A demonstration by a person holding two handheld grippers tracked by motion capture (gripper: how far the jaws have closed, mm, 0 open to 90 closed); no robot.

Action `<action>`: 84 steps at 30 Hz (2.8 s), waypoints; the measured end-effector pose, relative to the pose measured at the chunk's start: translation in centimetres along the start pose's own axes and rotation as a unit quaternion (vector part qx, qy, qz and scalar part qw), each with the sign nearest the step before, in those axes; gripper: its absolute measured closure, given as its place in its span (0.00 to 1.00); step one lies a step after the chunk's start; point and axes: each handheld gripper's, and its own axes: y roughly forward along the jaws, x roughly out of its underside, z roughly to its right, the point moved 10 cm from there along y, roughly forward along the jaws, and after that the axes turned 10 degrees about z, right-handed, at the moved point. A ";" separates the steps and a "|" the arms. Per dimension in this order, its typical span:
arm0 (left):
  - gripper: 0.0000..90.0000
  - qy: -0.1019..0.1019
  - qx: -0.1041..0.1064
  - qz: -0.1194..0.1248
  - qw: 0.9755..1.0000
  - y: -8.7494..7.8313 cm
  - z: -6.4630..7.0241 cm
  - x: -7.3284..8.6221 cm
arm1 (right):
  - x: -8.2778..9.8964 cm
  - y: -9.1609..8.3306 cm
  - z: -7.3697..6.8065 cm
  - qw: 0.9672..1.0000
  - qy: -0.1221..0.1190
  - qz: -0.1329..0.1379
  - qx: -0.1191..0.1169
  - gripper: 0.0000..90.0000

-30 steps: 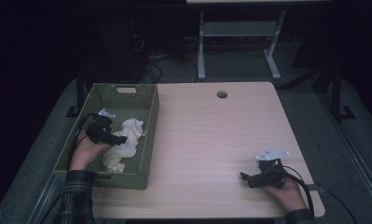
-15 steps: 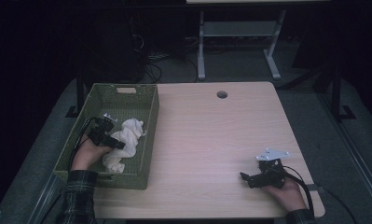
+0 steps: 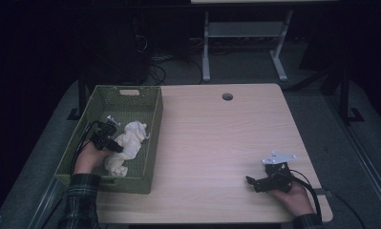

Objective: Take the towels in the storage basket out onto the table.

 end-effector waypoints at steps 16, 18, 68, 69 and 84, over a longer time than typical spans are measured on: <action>0.84 -0.013 0.033 0.150 0.988 -3.7 0.7 -3.5 | 0.0 0.0 0.0 1.000 0.000 -0.001 0.000 0.01; 0.84 -0.013 0.039 0.181 0.983 -4.6 0.8 -4.2 | 0.0 0.0 0.0 1.000 0.000 -0.001 0.000 0.01; 0.84 0.046 0.127 0.405 0.904 -18.8 8.8 -13.3 | 0.0 0.0 0.0 1.000 0.002 -0.001 0.000 0.01; 0.84 0.050 0.128 0.406 0.904 -18.9 9.2 -13.4 | 0.0 0.0 0.0 1.000 0.002 -0.001 0.000 0.01; 0.84 0.094 0.182 0.413 0.887 -19.3 16.2 -15.9 | 0.0 0.0 0.0 1.000 0.002 -0.001 0.000 0.01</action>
